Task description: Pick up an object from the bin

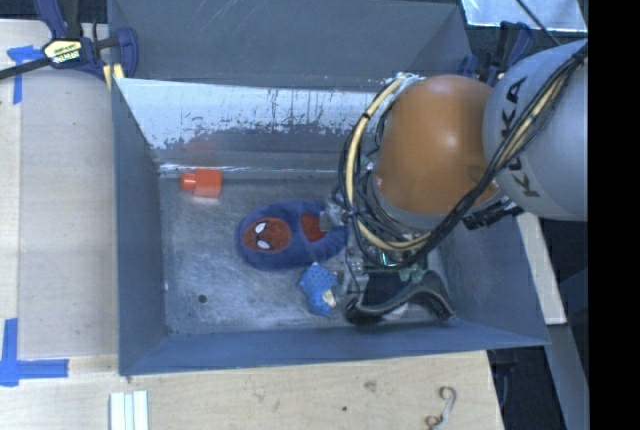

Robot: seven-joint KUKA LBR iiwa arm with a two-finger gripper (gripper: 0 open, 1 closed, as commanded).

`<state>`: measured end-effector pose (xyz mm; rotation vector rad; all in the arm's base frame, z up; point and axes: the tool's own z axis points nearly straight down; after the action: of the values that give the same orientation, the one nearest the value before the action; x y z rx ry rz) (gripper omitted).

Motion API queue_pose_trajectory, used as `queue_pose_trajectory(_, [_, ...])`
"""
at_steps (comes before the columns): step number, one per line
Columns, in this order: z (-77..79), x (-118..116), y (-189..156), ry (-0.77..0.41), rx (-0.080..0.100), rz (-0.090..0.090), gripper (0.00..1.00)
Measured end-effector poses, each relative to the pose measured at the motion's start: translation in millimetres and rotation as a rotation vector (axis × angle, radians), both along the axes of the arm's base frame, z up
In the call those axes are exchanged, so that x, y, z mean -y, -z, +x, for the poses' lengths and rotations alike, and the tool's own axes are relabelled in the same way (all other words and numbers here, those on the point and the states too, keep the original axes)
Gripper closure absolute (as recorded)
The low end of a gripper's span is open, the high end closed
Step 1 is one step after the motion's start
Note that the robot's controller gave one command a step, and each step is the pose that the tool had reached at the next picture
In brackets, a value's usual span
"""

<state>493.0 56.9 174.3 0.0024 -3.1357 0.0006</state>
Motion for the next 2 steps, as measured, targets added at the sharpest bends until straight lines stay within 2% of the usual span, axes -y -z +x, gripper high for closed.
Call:
queue_pose_trajectory(1, [90.2, -15.3, 105.4, -0.077, 0.01, 0.001, 0.0])
queue_pose_trajectory(2, [85.4, -46.7, 101.5, 0.067, 0.014, 0.0, 0.0])
